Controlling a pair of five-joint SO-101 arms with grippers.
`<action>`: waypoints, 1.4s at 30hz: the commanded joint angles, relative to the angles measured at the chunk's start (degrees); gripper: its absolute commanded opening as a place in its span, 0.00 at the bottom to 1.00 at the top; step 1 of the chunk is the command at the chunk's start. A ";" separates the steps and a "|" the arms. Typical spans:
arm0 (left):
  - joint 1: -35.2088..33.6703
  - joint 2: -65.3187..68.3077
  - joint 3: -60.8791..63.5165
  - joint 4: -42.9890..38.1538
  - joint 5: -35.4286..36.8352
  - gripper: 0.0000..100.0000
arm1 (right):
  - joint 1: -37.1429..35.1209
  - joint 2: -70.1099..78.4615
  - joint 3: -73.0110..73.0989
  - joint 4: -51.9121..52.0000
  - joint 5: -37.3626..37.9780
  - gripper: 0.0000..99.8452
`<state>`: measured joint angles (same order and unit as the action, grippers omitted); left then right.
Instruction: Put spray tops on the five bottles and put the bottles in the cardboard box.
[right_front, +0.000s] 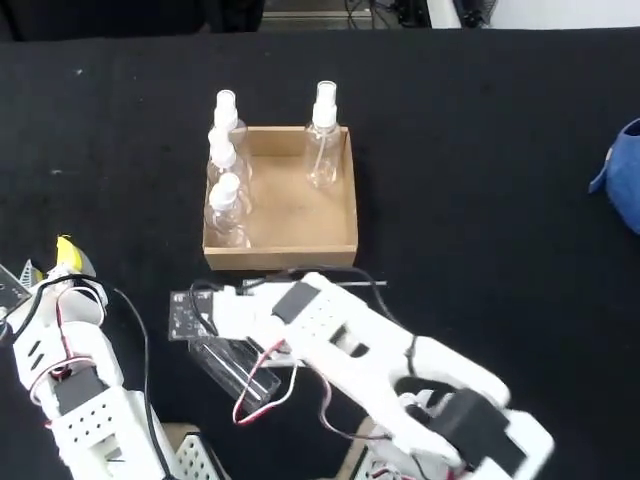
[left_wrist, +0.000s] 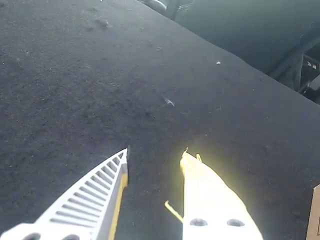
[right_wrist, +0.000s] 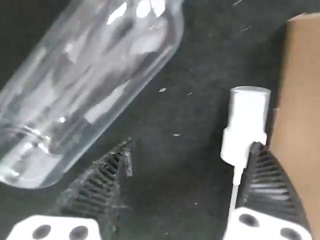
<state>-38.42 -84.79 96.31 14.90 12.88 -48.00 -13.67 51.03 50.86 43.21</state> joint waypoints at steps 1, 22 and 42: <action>0.84 -0.88 0.40 -0.09 0.00 0.04 | 2.73 2.86 -6.64 -1.32 0.97 0.32; 0.84 -0.88 0.22 -0.09 0.00 0.04 | 0.62 -9.01 -7.16 8.70 -6.15 0.32; 0.84 -0.88 0.31 -0.09 0.00 0.04 | 3.69 9.27 -8.31 -3.16 -4.57 0.27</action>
<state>-38.15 -84.79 96.31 14.90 12.88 -45.54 -4.18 45.41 48.31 38.11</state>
